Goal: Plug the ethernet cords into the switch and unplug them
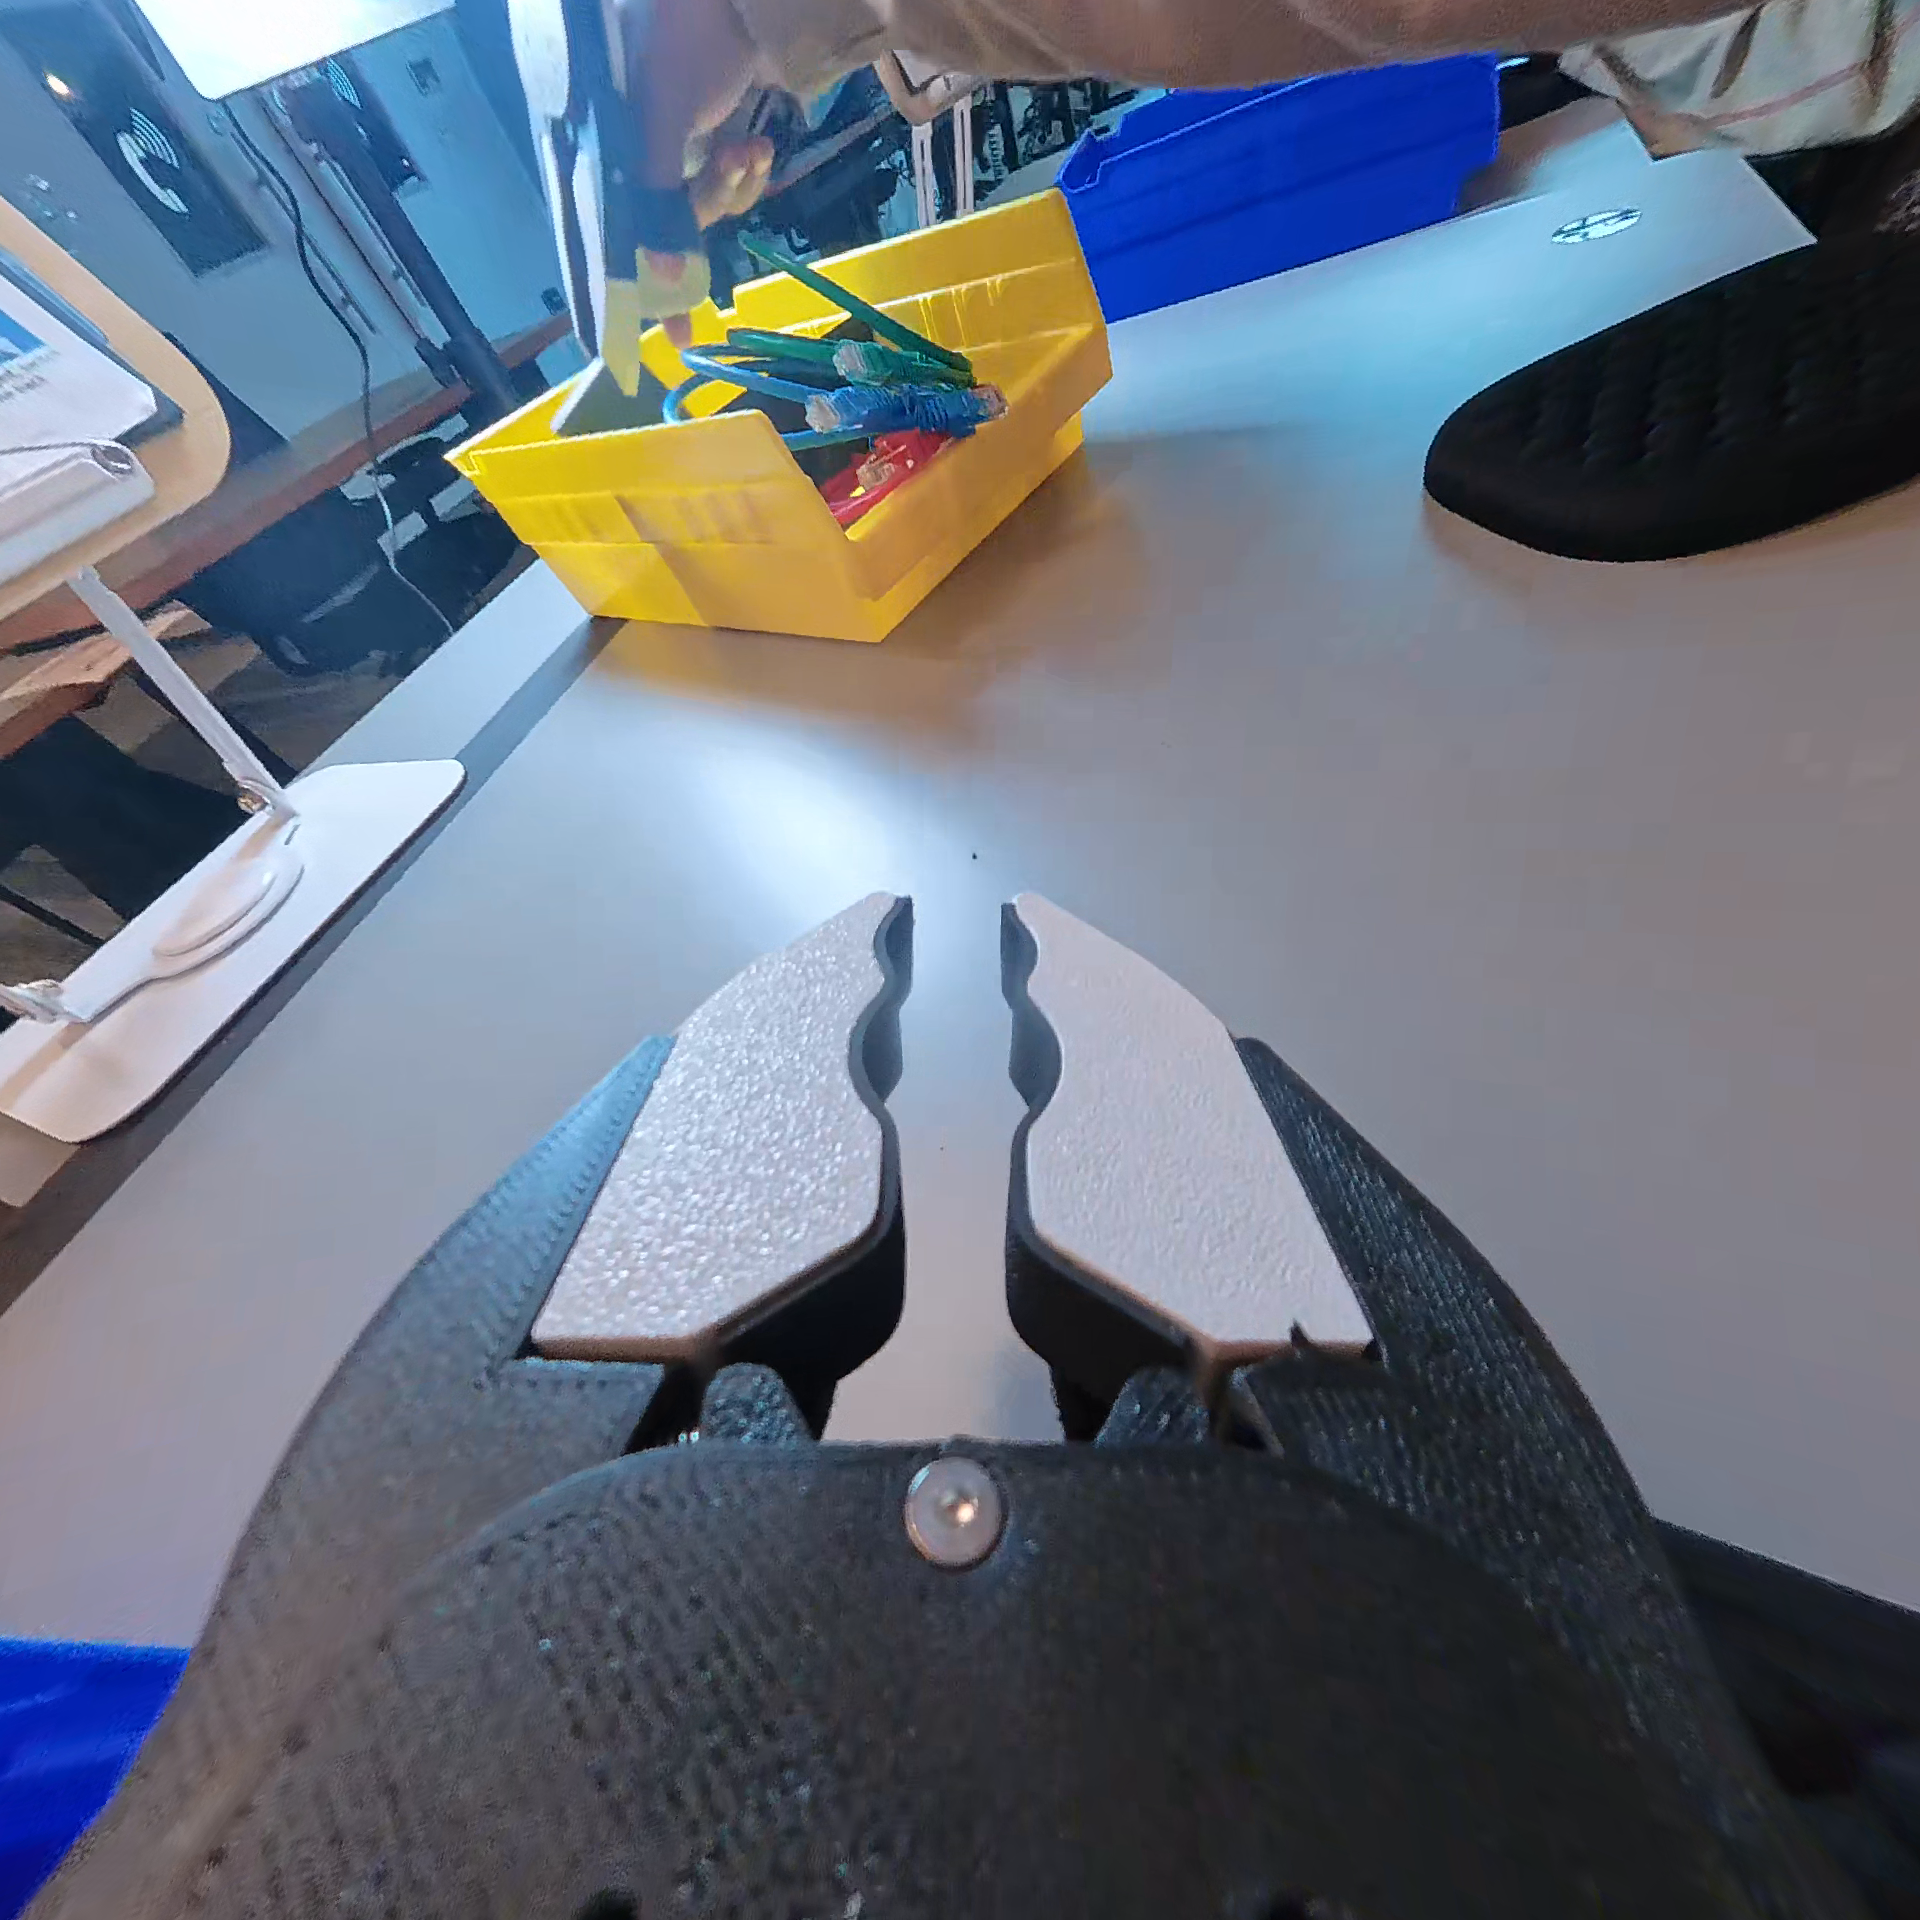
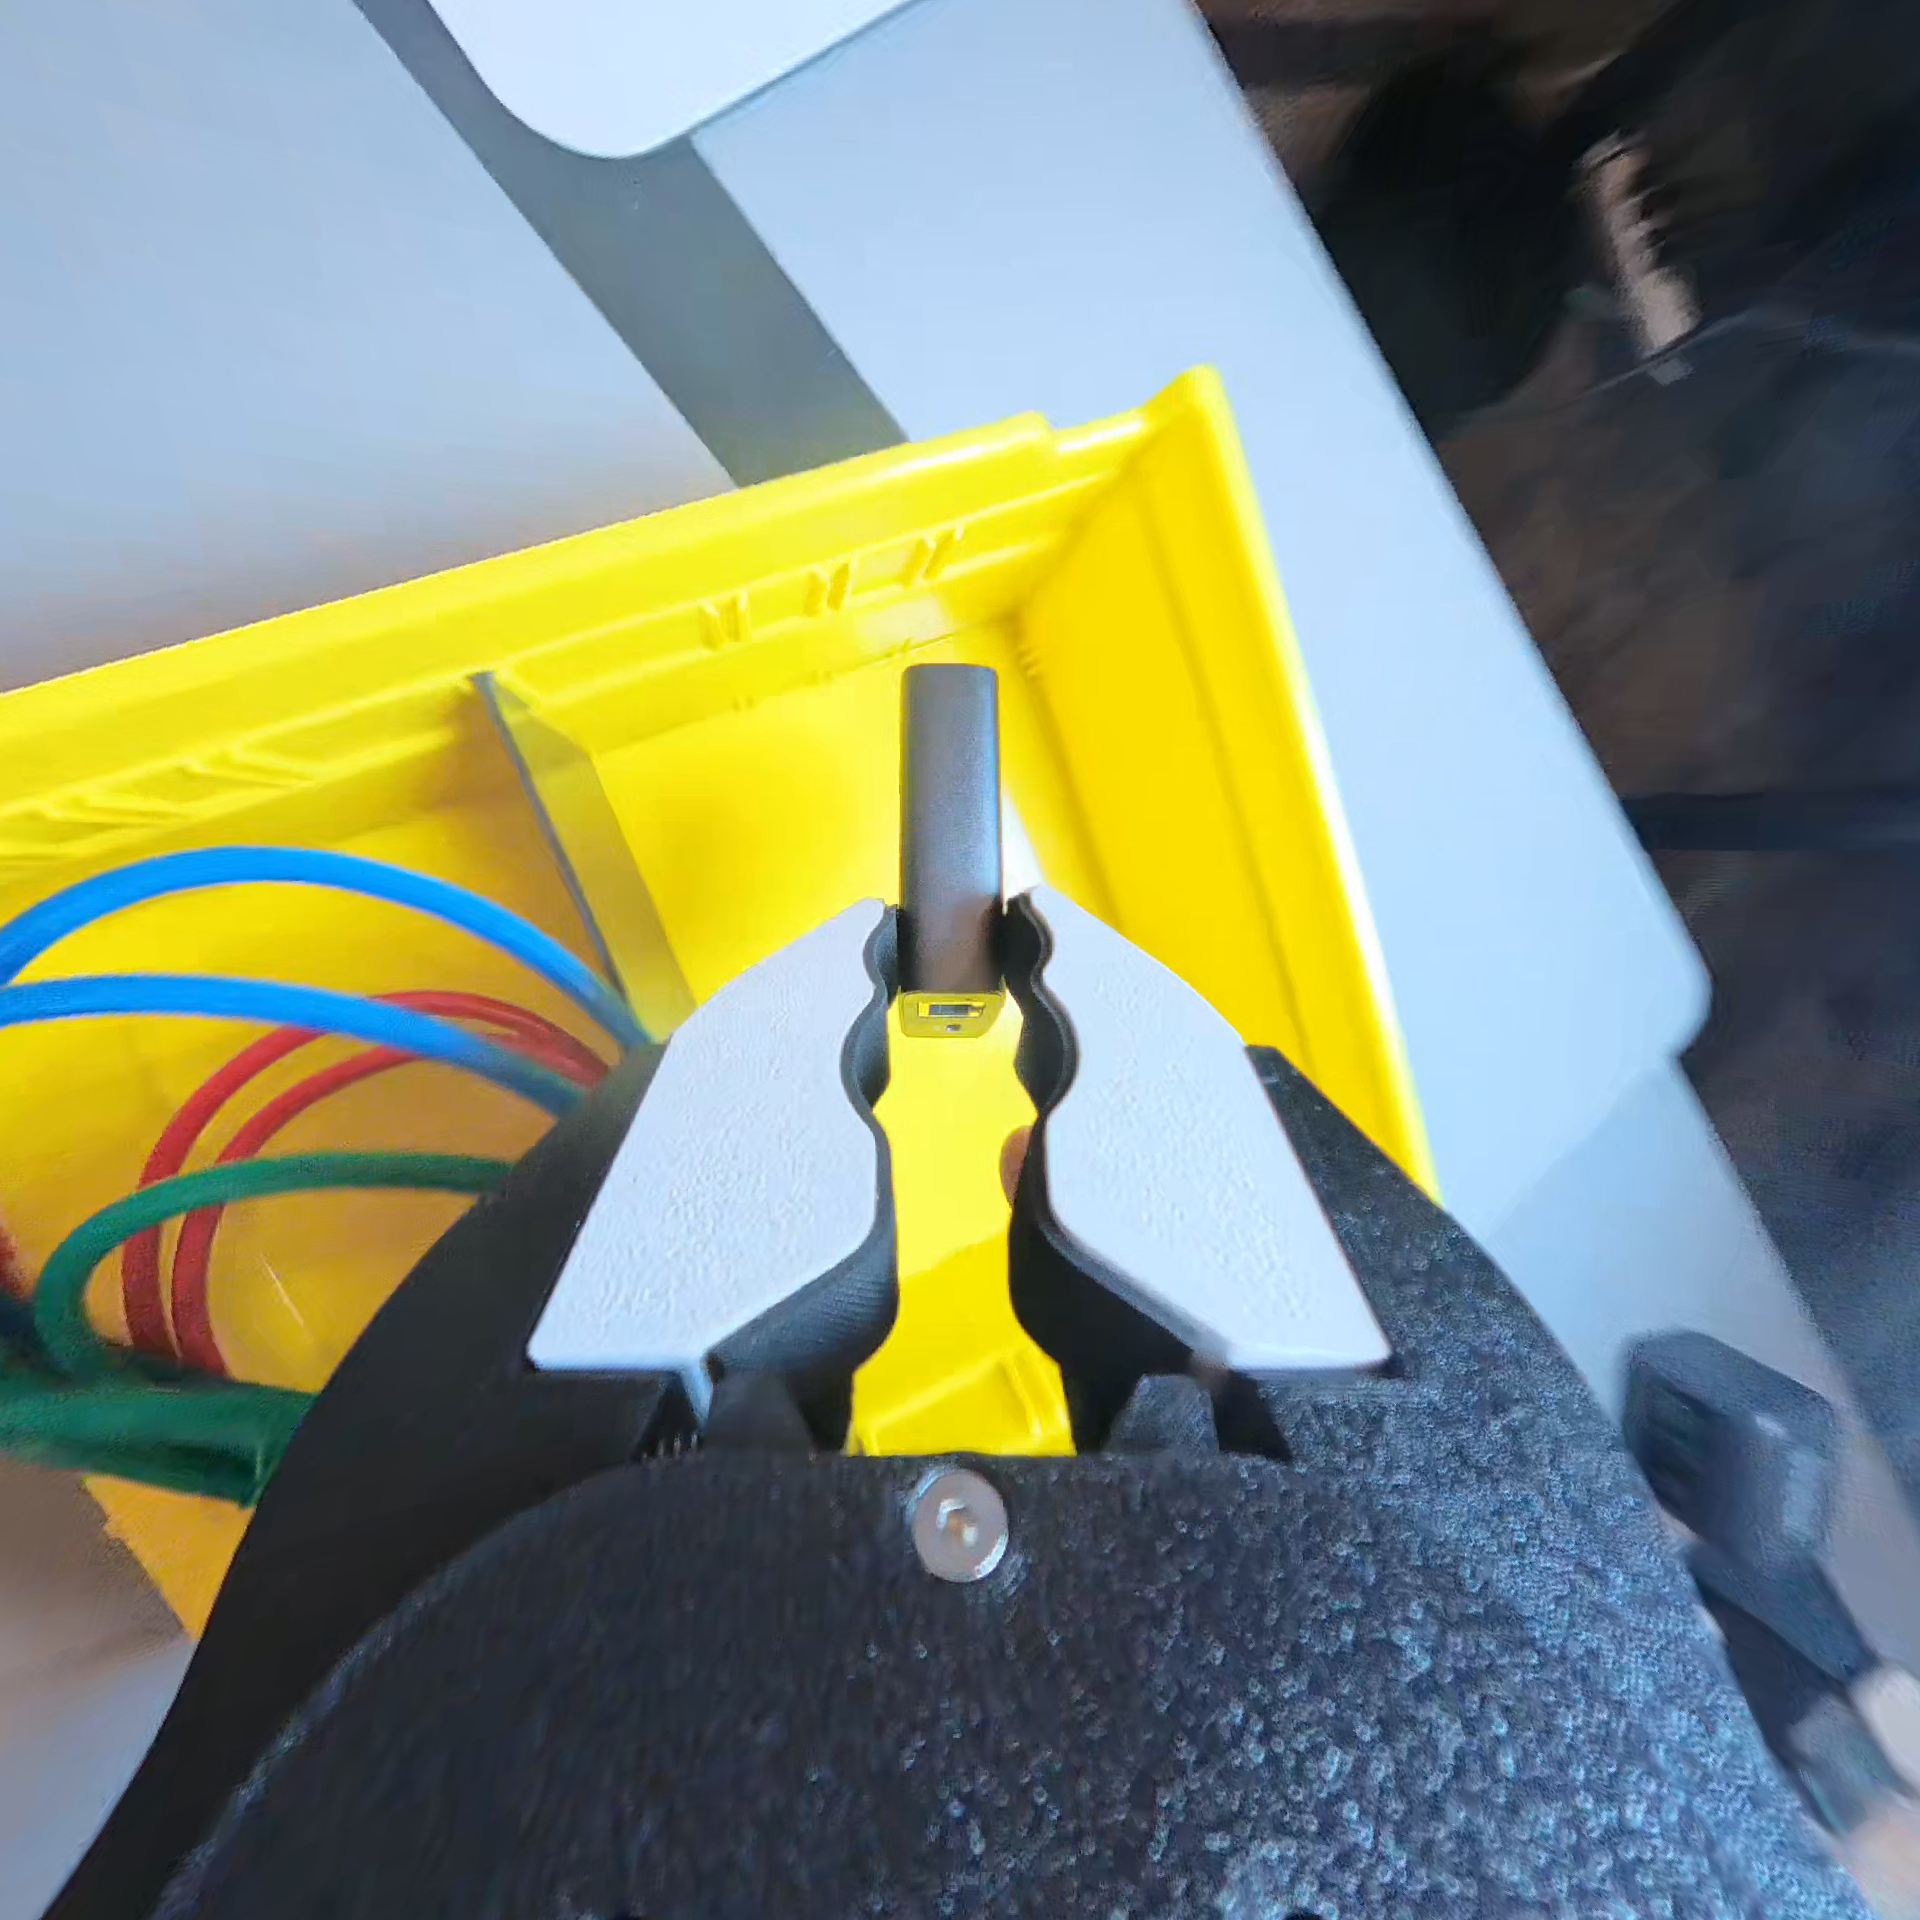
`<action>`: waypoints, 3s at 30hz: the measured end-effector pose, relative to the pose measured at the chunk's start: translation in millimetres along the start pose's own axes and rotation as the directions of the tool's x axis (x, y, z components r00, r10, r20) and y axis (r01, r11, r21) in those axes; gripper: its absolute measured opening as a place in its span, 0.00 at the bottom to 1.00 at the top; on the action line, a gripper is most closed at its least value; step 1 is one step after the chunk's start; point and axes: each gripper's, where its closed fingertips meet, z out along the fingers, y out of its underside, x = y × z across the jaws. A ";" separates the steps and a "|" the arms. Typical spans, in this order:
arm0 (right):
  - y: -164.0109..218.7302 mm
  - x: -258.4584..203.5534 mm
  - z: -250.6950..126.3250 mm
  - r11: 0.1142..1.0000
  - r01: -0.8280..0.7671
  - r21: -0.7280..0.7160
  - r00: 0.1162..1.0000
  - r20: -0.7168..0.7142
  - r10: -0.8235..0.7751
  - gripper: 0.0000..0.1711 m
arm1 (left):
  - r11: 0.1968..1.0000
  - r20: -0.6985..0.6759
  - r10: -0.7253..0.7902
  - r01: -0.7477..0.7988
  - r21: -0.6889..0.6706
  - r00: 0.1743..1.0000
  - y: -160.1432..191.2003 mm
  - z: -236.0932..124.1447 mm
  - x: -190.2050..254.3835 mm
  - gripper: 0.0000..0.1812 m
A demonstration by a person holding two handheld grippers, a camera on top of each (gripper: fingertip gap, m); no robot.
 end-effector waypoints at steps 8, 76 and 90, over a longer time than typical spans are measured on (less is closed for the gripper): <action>26.0 7.2 63.9 0.981 -0.161 -0.105 0.955 0.233 0.182 0.12 | 0.998 -0.059 -0.055 0.054 -0.012 0.997 6.5 6.8 5.1 0.09; 13.1 31.7 79.6 0.855 -0.467 -0.224 0.884 -0.121 0.451 0.26 | 0.856 0.462 0.286 -0.007 -0.517 0.839 100.4 -139.2 -79.2 0.31; -32.8 -30.9 -60.9 0.981 -0.115 0.157 0.984 -0.116 0.133 0.36 | 0.829 0.455 0.320 -0.013 -0.560 0.831 105.3 -142.7 -82.7 0.33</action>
